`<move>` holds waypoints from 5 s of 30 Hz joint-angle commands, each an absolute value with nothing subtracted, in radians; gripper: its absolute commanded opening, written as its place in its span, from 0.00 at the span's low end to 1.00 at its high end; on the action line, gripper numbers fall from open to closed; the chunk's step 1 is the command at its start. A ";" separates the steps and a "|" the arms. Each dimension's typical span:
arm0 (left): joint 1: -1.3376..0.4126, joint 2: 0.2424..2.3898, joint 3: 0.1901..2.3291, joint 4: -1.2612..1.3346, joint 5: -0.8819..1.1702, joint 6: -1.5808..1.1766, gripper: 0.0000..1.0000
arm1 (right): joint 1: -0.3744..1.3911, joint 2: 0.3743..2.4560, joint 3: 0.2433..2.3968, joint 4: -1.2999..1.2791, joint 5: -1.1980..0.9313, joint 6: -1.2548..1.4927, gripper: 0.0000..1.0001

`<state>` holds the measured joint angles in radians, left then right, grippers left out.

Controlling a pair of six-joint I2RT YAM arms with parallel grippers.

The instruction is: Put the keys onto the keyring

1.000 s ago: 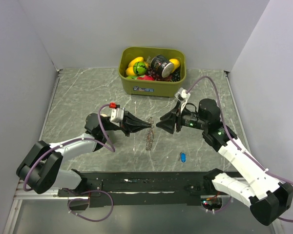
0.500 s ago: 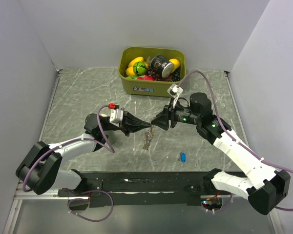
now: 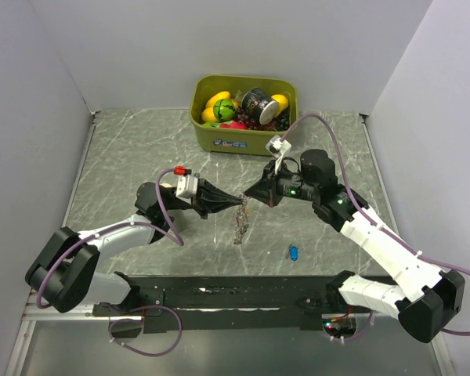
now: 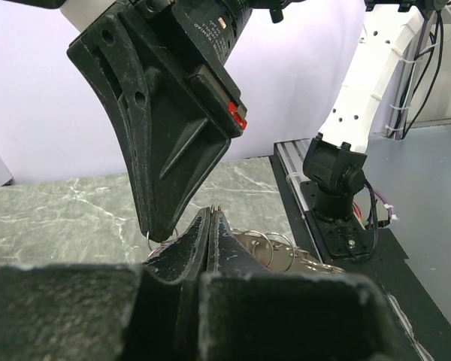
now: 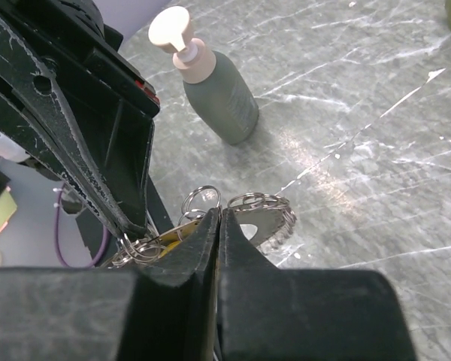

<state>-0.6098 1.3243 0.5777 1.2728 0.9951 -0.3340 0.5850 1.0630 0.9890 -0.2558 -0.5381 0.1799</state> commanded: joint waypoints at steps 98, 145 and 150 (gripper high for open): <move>-0.663 1.766 0.212 1.773 0.534 -0.353 0.15 | 0.494 1.219 0.798 -0.241 -0.399 0.278 1.00; -0.657 1.253 1.048 -0.046 -0.192 -0.405 0.96 | 0.606 1.526 0.899 -0.279 -0.253 0.606 0.68; -0.653 1.272 1.032 -0.012 -0.094 -0.423 0.96 | 0.607 1.543 0.893 -0.288 -0.222 0.647 0.65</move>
<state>-0.6579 1.2633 1.0096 -0.0093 -0.1757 -0.3874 0.6025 1.5444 0.8829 -0.3069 -0.2531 0.5922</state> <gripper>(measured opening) 0.963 0.656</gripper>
